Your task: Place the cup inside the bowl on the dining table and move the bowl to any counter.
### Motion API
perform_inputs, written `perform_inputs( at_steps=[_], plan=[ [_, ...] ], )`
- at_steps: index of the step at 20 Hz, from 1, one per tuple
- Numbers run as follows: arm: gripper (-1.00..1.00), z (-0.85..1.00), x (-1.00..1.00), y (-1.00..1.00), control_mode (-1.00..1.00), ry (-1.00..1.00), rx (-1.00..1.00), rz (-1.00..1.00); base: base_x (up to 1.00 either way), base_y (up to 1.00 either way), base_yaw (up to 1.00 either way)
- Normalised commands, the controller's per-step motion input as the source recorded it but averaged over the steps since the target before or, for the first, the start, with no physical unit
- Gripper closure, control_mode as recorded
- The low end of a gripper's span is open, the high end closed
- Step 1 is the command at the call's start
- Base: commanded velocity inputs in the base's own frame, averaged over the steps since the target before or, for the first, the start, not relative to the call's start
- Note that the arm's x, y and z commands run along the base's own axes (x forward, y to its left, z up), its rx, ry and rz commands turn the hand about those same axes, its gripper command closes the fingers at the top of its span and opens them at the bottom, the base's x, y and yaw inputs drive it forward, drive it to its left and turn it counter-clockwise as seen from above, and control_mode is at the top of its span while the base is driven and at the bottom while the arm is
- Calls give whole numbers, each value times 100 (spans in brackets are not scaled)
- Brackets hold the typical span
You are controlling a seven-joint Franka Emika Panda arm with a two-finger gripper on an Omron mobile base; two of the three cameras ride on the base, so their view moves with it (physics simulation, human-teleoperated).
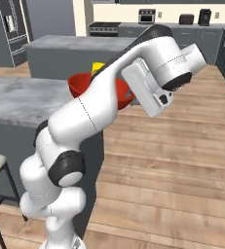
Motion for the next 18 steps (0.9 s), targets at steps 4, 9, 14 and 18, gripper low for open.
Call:
perform_inputs(
  at_steps=[4,9,14,18],
  plan=[
    [100,0,0,0,100,0,0,0,0,-74,0],
    [100,0,0,0,100,0,0,0,0,-69,0],
    [100,0,0,0,100,0,0,0,7,-61,0],
    [100,0,0,0,100,0,0,0,23,-45,0]
  ],
)
